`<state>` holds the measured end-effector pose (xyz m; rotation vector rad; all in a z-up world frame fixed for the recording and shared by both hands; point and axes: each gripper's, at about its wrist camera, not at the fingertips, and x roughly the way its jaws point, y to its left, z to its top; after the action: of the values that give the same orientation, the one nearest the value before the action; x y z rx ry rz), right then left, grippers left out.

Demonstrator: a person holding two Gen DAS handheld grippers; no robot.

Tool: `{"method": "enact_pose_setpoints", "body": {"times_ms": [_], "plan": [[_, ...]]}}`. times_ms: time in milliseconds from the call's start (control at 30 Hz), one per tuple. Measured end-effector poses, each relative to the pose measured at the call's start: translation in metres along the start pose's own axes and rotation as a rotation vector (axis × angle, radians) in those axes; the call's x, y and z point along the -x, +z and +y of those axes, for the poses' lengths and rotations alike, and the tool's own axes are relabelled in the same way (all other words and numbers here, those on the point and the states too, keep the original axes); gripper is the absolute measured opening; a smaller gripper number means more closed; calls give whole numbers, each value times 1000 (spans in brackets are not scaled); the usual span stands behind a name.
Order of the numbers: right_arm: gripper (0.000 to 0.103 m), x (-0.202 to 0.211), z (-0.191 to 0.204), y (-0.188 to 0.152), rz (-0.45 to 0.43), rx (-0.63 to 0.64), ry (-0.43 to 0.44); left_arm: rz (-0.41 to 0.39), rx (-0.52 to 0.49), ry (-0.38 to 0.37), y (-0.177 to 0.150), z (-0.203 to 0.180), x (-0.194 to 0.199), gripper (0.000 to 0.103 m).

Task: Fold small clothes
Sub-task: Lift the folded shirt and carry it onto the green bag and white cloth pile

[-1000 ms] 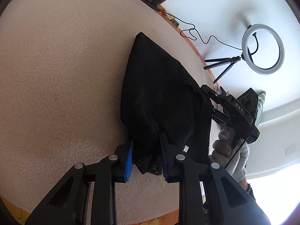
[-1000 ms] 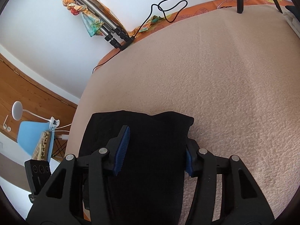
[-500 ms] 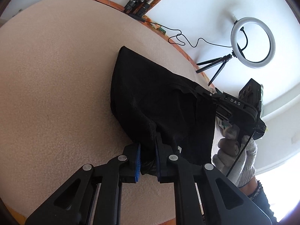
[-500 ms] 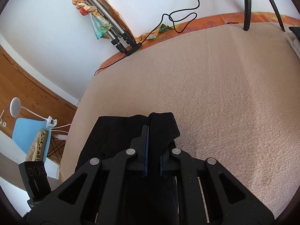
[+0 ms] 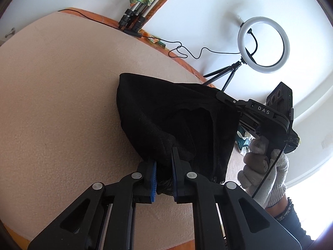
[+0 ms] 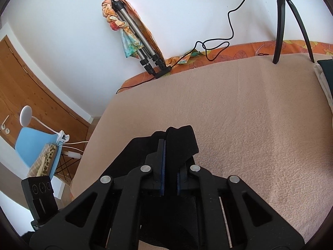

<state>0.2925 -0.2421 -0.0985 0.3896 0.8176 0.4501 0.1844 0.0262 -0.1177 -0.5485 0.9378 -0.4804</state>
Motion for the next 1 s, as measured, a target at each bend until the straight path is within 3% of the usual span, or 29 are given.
{"method": "enact_pose_setpoints", "body": {"times_ms": [467, 1000], "plan": [[8, 66, -12, 15, -109, 16, -6, -4, -119, -78, 10, -55, -20, 9], [8, 170, -89, 49, -224, -17, -108, 16, -284, -222, 26, -171, -88, 9]]}}
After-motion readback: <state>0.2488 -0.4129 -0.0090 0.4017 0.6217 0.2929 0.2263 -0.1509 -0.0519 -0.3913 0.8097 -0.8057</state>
